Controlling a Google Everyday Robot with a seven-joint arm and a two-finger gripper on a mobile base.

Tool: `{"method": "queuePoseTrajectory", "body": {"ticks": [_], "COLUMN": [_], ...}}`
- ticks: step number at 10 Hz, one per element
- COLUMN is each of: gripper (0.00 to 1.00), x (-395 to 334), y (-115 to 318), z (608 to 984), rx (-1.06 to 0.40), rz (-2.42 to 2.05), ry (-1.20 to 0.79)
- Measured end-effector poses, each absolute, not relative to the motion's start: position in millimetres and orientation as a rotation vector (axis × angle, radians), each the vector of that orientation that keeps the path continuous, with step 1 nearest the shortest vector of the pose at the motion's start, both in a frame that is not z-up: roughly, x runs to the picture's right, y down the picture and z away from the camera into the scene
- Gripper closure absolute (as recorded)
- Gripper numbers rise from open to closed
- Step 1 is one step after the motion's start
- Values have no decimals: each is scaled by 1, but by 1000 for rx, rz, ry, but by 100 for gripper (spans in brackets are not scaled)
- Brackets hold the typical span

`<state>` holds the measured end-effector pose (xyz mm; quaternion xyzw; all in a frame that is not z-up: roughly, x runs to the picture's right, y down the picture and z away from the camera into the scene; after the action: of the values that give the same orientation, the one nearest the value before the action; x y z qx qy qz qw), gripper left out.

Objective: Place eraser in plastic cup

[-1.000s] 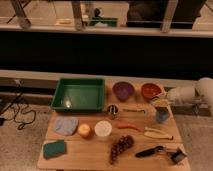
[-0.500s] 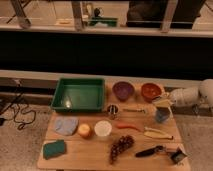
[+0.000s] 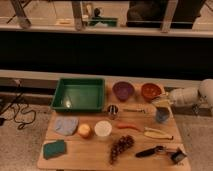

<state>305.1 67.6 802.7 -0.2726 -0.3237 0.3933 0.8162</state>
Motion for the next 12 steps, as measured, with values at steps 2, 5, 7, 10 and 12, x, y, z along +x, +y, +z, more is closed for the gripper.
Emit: {"method": "queuePoseTrajectory", "body": {"ticks": [2, 5, 7, 10, 12], "gripper": [100, 100, 100, 100, 98], "x": [304, 304, 304, 304, 304], "y": [67, 68, 68, 69, 69], "z": [803, 803, 803, 804, 804], "rx": [-583, -583, -583, -584, -584], "rz": [837, 837, 837, 838, 838], "ry": [-691, -690, -690, -690, -690]}}
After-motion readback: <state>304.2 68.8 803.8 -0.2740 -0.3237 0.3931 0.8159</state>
